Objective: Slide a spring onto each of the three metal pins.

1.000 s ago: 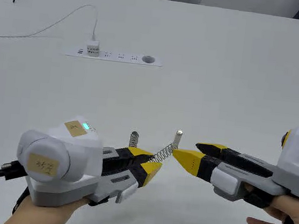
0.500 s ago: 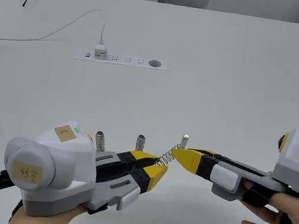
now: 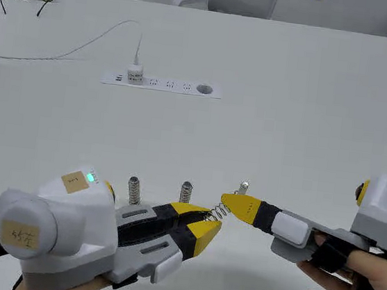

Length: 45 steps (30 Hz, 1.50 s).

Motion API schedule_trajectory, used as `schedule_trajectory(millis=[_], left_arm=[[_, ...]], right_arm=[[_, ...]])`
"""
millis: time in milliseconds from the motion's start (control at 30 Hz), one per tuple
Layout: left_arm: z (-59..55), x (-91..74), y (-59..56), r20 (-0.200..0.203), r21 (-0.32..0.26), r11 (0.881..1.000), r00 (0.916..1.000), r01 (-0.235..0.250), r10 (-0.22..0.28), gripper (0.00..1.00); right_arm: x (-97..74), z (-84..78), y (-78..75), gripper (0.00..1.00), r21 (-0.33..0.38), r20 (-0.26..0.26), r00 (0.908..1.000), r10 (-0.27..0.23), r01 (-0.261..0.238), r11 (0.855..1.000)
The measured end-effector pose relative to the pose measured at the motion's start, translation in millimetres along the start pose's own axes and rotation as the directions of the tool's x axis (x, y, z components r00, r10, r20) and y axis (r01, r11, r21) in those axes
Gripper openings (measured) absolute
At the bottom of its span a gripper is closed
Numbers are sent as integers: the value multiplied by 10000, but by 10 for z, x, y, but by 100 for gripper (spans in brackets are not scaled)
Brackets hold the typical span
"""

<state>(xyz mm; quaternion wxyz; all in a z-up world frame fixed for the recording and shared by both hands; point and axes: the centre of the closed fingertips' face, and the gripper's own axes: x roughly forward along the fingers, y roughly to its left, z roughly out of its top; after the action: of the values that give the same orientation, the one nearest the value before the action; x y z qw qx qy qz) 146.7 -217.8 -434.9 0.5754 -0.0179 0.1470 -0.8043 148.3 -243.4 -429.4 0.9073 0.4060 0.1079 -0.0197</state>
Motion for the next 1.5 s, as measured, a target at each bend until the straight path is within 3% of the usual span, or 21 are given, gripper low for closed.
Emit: schedule_trajectory(millis=[133, 367, 700, 833, 967, 1133, 1267, 1400, 1500], left_arm=[[18, 0, -18, 47, 1, 10000, 10000, 81, -81, 10], [-12, 3, -22, -209, 481, 9988, 9998, -35, 46, 10], [-16, 20, 4, -514, 687, 9975, 9984, -179, 214, 11], [-21, 3, 48, -629, 1030, 9938, 9969, -412, 478, 17], [-73, -37, 108, -939, 1325, 9889, 9924, -673, 801, 23], [-187, -127, 232, -1483, 1677, 9789, 9787, -1169, 1422, 30], [-226, -191, 291, -1553, 1753, 9735, 9723, -1471, 1749, 35], [-234, -246, 347, -1506, 2018, 9629, 9658, -1791, 2112, 40], [-238, -279, 384, -1504, 2054, 9584, 9613, -1982, 2310, 43]], right_arm=[[-6, 22, 23, 15, 310, 100, 9998, 180, -183, 9994], [-7, 43, 109, 12, 76, 277, 9979, 578, -581, 9983], [-14, 51, 128, 11, -443, 267, 9982, 542, -529, 9976], [-17, 87, 120, 11, -811, 329, 9986, 413, -385, 9960], [-28, 187, 103, 11, -1000, 671, 9972, 326, -258, 9947], [-34, 300, 41, 11, -1683, 855, 9963, 3, 142, 9856], [-36, 390, -28, 11, -2192, 1083, 9937, -281, 514, 9743], [-28, 459, -71, 12, -2241, 1266, 9913, -360, 640, 9725], [-22, 501, -136, 12, -2744, 1305, 9894, -634, 975, 9567]])
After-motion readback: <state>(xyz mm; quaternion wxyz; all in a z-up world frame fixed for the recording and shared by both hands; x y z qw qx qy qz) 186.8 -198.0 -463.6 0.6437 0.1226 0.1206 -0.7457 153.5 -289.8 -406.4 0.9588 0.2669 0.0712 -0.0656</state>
